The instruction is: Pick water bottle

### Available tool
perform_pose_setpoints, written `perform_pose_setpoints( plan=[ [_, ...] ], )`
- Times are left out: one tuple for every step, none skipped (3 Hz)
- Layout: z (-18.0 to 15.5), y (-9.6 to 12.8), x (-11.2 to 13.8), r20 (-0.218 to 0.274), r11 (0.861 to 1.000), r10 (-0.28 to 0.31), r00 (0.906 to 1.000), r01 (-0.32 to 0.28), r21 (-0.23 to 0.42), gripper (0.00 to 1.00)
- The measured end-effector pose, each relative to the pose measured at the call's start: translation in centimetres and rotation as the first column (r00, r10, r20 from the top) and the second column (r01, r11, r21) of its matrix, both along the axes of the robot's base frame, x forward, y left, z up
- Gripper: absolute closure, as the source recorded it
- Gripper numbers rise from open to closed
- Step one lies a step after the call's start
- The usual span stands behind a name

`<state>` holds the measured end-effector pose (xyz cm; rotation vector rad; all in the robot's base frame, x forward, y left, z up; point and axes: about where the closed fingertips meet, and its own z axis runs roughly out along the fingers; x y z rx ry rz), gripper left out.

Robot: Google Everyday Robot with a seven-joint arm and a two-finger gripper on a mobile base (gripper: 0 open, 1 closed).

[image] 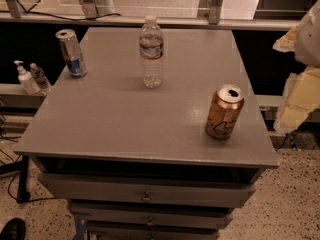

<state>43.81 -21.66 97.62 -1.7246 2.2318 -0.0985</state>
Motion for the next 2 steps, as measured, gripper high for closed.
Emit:
perform_pose_setpoints(
  plan=[
    [0.0,0.0,0.0,0.002,1.000,0.000,1.0000,0.000,0.001,0.00],
    [-0.1,0.3,1.4,0.033,0.998,-0.023,0.9992,0.021,0.053,0.00]
  ],
)
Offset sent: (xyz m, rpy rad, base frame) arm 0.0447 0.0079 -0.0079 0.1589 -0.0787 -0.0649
